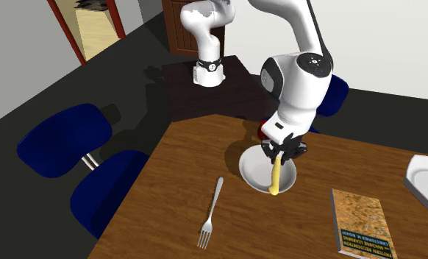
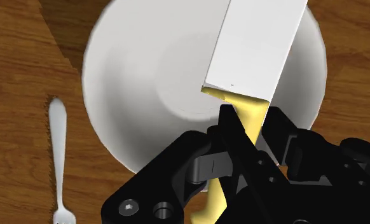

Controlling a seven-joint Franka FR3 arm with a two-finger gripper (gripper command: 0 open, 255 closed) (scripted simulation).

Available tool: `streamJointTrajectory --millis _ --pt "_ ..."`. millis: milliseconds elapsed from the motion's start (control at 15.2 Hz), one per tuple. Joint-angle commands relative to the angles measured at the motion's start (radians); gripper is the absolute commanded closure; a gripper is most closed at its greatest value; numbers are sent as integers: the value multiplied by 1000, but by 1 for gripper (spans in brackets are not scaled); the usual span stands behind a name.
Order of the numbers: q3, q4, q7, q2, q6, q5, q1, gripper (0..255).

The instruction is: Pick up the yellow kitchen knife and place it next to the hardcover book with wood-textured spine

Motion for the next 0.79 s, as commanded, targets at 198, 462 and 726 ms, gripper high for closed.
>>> streamJointTrajectory --millis 198,462,726 --pt "17 34 114 22 -8 -13 86 255" --pt "30 76 201 47 -23 -24 152 255" --pt "42 139 285 83 -48 -33 217 255"
